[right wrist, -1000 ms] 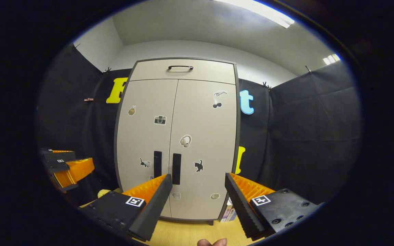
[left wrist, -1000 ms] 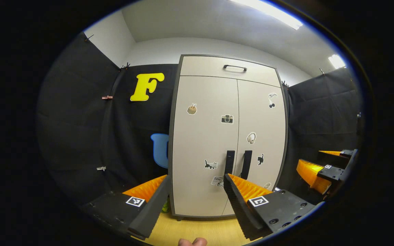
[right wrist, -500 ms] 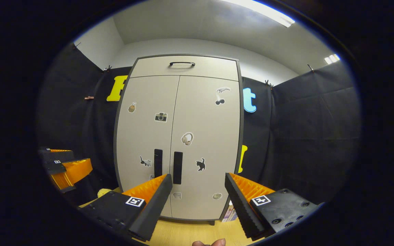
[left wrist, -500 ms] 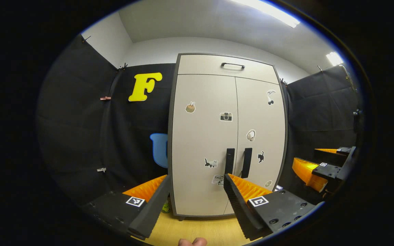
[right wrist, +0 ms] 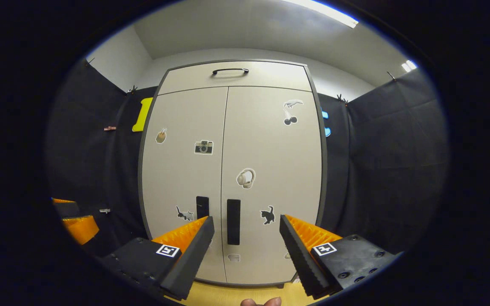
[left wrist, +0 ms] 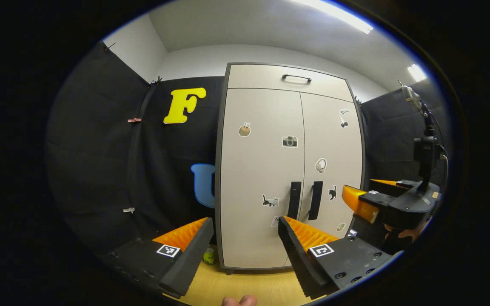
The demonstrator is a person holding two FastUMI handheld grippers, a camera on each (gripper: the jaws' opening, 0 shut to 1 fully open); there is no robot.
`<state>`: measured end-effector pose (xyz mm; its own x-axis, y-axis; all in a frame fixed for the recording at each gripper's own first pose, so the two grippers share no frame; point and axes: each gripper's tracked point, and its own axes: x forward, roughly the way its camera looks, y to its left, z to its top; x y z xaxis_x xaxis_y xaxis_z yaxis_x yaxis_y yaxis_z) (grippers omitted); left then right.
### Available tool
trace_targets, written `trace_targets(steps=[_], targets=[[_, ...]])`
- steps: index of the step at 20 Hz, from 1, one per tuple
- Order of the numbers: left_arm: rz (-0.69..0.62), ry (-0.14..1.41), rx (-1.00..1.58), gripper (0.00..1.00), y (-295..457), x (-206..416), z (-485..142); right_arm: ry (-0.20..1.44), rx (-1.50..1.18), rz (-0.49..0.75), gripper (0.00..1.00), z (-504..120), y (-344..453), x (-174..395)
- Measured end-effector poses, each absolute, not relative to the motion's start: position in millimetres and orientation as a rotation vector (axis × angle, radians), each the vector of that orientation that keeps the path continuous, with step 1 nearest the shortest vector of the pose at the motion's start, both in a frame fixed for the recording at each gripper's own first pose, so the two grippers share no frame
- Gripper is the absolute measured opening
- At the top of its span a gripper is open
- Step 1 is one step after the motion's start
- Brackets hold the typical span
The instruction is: Open the right door of the double-door shoe cabinet with the right hand, and open the left door with the left hand.
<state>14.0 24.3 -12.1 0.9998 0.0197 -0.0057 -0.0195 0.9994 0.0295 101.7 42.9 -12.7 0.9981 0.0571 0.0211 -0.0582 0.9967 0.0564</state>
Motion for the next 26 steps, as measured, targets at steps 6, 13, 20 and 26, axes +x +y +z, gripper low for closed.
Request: trace_targets(steps=[6,13,20,26], targets=[[0.029,0.017,0.033,0.94,34.2,20.3,-22.6,-0.003,0.069,0.049,0.98,-34.0,57.7,158.4],[0.018,0.024,0.026,0.94,34.5,25.1,-30.8,0.084,0.108,0.029,0.97,-79.0,67.8,214.8],[0.034,0.028,0.026,0.94,43.4,24.9,-34.5,0.164,0.079,0.021,0.40,-117.0,79.6,241.9],[0.046,0.032,0.015,0.94,47.7,17.7,-36.6,0.170,0.092,0.012,0.28,-115.5,77.4,245.3]])
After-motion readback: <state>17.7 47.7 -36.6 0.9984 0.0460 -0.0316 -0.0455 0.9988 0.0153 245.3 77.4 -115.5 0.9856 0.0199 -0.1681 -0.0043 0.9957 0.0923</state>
